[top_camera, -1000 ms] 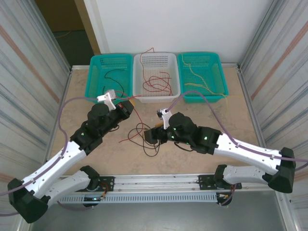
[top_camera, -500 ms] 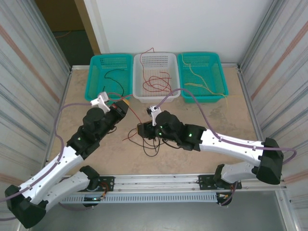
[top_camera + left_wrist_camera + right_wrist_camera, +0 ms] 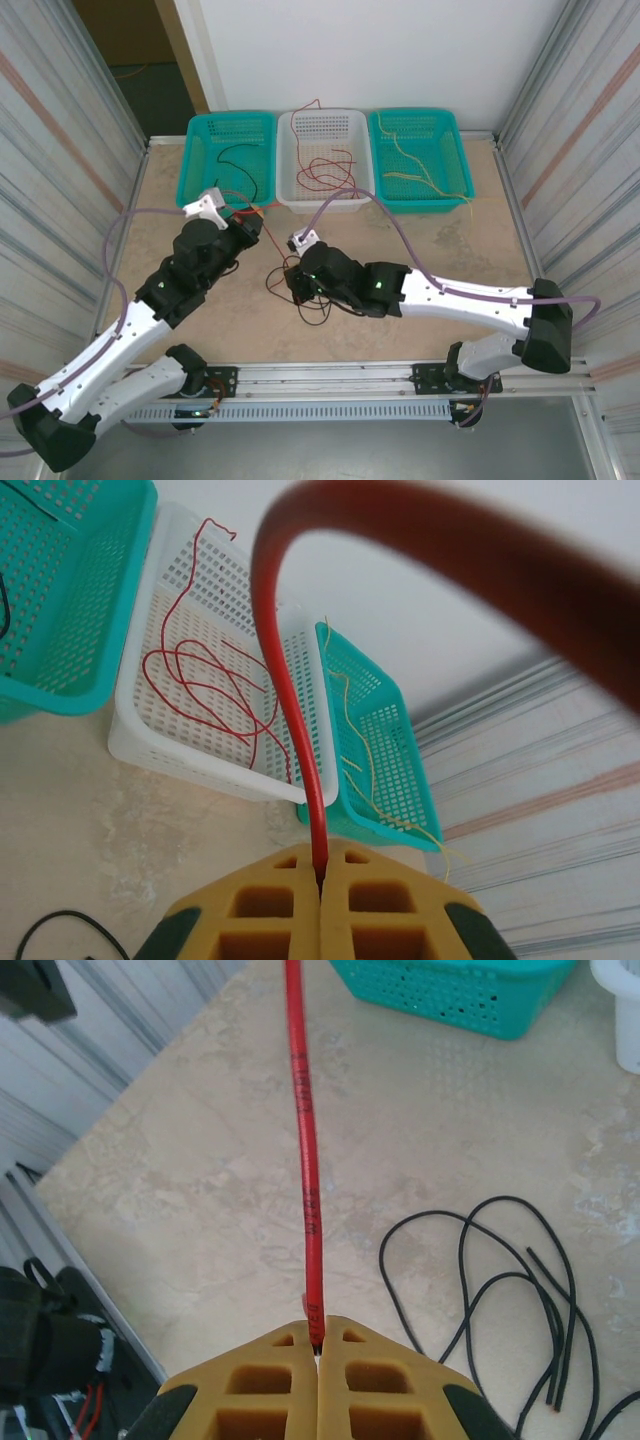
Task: Untangle the cables
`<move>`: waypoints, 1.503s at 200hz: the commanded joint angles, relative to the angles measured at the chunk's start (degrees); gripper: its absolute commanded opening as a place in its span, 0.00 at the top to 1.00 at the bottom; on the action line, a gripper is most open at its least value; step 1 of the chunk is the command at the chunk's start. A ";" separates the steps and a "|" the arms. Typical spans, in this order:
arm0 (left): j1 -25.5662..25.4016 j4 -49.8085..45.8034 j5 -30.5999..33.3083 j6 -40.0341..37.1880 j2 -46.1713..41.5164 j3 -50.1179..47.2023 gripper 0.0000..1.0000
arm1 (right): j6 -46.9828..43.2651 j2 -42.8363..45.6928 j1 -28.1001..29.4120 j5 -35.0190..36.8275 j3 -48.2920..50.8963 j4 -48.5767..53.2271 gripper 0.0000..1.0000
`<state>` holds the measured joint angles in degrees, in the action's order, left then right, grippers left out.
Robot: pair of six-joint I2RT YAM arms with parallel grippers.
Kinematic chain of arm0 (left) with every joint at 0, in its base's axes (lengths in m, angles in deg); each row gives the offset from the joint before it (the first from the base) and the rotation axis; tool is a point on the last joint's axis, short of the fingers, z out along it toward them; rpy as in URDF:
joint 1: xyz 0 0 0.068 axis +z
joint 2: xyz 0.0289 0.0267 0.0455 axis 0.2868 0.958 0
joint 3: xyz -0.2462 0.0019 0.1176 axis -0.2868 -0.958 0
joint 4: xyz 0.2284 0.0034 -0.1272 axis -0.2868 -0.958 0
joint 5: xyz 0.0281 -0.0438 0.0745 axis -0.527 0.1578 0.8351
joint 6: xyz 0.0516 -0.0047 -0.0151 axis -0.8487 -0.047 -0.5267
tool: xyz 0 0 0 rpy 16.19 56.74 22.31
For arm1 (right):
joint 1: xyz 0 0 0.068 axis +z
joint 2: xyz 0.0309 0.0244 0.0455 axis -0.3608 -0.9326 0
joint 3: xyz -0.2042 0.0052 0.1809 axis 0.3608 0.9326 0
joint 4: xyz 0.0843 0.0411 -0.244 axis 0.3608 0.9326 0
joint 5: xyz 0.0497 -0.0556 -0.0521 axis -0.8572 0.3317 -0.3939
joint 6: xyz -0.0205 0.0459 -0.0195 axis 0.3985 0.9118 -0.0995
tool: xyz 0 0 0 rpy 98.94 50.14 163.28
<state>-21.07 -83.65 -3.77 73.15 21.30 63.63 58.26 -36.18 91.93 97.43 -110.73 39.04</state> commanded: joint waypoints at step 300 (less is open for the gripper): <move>26.58 1.03 -25.79 -6.13 53.59 48.22 1.00 | -1.31 17.80 -26.24 -6.62 17.29 8.24 0.54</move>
<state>7.28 -86.16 -26.92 64.54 71.53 107.41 54.81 -19.68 67.02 91.90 -94.97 48.83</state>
